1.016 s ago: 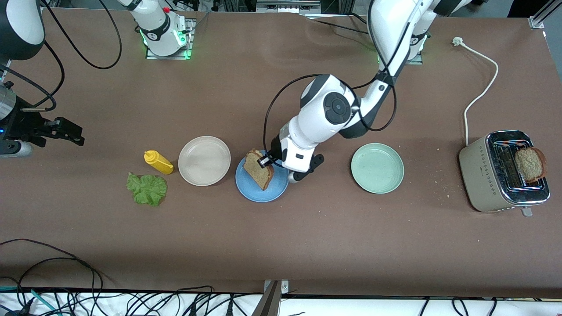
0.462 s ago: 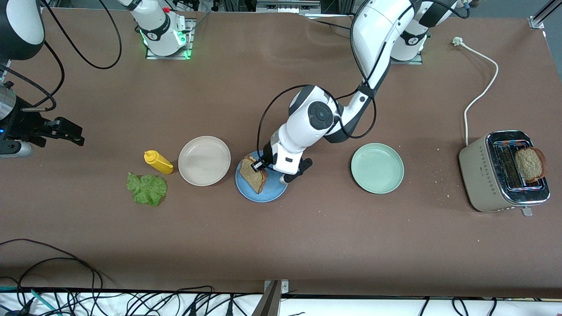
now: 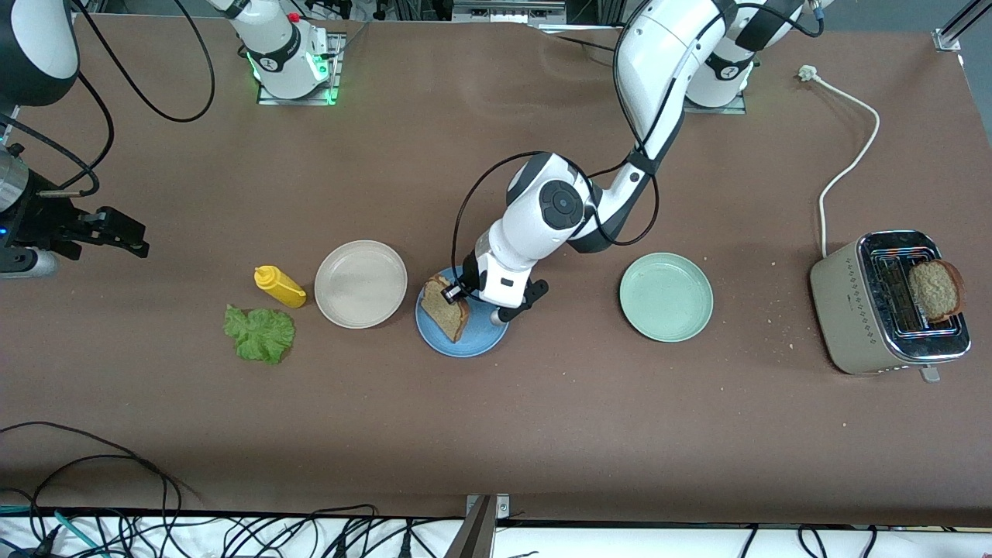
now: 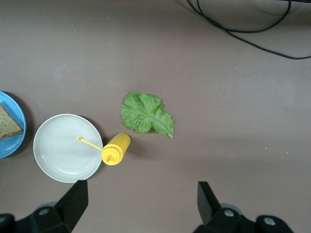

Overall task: Make sandwich in blue plate with both arms
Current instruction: 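Lower the bread flat onto the blue plate and open the left gripper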

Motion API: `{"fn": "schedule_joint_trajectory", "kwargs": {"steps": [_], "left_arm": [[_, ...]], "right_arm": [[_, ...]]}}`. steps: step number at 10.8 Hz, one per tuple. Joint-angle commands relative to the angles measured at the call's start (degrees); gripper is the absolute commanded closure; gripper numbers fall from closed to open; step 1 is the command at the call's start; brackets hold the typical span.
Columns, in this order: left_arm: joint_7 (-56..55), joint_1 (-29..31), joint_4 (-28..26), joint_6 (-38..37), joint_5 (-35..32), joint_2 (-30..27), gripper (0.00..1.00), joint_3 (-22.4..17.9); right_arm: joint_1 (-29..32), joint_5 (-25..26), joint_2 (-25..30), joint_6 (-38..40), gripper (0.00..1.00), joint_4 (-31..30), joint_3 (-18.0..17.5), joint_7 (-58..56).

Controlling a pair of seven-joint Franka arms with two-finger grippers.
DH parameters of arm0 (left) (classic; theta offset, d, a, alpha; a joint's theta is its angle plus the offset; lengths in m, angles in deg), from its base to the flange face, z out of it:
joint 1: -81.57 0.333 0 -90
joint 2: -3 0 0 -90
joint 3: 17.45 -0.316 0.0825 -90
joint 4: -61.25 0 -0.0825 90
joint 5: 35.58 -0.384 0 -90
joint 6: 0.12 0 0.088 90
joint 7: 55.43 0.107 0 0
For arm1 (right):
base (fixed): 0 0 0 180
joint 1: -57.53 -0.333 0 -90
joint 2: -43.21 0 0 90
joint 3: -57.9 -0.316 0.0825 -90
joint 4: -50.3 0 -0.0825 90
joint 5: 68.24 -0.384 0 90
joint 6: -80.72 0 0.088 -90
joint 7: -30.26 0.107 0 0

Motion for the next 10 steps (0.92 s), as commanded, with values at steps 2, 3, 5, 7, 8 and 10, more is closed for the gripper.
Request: {"fn": "schedule_joint_trajectory", "kwargs": {"steps": [2,3,5,7,8,10], "left_arm": [[0.7,-1.1,1.1,0.4,1.3,0.9,1.0,-1.0],[0.7,-1.0,1.0,0.4,1.4,0.8,1.0,-1.0],[0.6,-0.6,-0.3,-0.3,1.4,0.7,1.0,-1.0],[0.5,-0.2,-1.3,-2.9,1.4,0.6,1.0,-1.1],[0.5,-0.1,-1.3,-4.8,1.4,0.6,1.0,-1.2],[0.5,0.3,-1.3,-9.0,1.4,0.7,1.0,-1.1]], "right_arm": [[0.0,0.4,0.5,0.1,0.0,0.2,-0.1,0.0],[0.0,0.4,0.5,0.1,0.0,0.2,-0.1,0.0],[0.0,0.4,0.5,0.1,0.0,0.2,-0.1,0.0],[0.0,0.4,0.5,0.1,0.0,0.2,-0.1,0.0],[0.0,0.4,0.5,0.1,0.0,0.2,-0.2,0.0],[0.0,0.4,0.5,0.1,0.0,0.2,-0.2,0.0]]}}
